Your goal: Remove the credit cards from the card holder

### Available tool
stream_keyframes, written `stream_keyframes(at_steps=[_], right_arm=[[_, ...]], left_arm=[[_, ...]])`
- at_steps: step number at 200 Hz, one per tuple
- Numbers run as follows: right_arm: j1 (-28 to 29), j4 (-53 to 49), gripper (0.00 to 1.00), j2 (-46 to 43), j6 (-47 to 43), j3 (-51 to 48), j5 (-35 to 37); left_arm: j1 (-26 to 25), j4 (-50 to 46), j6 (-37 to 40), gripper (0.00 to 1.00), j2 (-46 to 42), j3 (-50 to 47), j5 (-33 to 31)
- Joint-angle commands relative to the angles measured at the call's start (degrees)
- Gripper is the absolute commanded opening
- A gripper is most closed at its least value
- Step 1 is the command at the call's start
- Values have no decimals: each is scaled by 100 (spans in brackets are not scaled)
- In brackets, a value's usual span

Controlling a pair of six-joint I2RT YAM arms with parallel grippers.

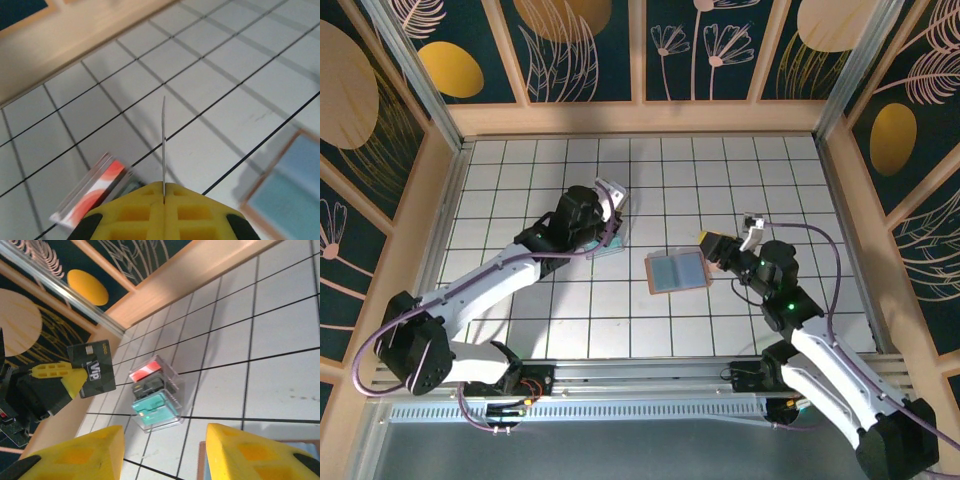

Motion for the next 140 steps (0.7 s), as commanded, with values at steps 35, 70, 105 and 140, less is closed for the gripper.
stream_keyframes(at_steps=[35, 70, 105, 140], right_arm=[[30, -607, 49, -391, -102, 271, 854], [23, -716, 51, -483, -87, 280, 1044], [19, -717, 53, -455, -120, 324, 1112], [19, -739, 53, -435, -147, 368, 1159]], left_arm=[[578, -751, 1789, 0, 437, 330, 480], [781, -793, 2270, 0, 672, 347, 342], [860, -840, 2561, 0, 883, 391, 453], [888, -821, 2707, 0, 1007, 365, 477]])
